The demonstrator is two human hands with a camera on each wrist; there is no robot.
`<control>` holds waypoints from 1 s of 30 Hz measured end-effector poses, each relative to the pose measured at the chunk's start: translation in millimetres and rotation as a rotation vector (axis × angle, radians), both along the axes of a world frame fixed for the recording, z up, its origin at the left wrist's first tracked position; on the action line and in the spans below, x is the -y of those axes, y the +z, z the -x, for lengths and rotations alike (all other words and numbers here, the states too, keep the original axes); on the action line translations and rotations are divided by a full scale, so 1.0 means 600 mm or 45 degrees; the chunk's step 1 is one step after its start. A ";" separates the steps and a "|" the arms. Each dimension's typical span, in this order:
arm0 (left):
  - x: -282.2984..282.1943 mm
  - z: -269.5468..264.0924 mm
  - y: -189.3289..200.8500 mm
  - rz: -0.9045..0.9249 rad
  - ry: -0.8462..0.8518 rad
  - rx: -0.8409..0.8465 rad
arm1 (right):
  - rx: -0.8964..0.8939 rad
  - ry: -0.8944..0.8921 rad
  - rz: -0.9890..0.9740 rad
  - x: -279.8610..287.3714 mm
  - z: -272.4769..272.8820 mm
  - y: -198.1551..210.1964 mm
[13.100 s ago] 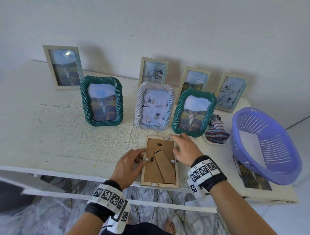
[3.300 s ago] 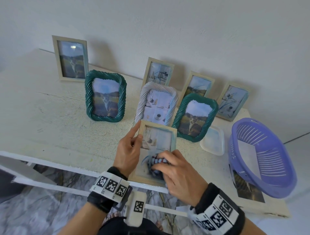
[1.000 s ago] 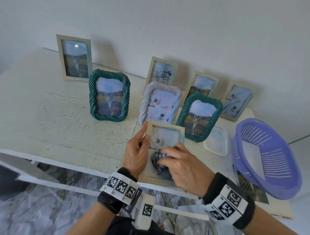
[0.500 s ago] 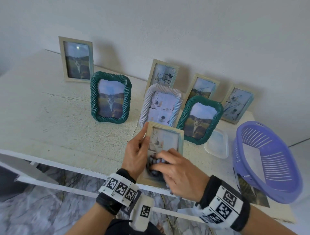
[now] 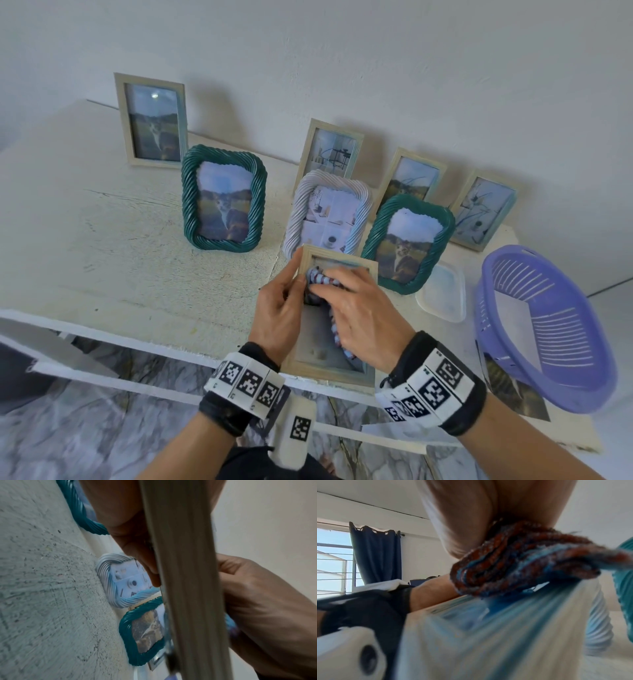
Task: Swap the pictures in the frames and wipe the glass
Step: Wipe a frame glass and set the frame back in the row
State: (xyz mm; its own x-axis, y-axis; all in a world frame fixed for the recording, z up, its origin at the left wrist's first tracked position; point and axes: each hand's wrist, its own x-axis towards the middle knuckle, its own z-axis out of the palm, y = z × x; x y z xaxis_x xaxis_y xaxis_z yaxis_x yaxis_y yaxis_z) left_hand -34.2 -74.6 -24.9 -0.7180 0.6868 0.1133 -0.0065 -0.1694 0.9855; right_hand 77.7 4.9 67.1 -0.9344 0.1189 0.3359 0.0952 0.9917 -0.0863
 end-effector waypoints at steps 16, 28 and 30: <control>0.008 0.029 -0.014 0.121 0.037 -0.061 | 0.578 0.032 0.062 0.025 -0.082 -0.050; 0.001 0.019 -0.012 0.140 0.038 -0.168 | 0.310 -0.323 0.196 -0.003 -0.072 -0.054; 0.009 0.010 -0.022 0.136 0.035 -0.171 | 0.062 -0.401 0.397 -0.014 -0.087 -0.044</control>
State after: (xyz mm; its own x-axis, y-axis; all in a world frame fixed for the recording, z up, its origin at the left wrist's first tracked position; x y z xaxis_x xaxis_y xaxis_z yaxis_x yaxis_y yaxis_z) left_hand -40.1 -79.8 -37.9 -0.7201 0.6801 0.1374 0.1300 -0.0623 0.9896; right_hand 130.0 13.3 40.8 -0.8501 0.4892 0.1949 0.4002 0.8407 -0.3648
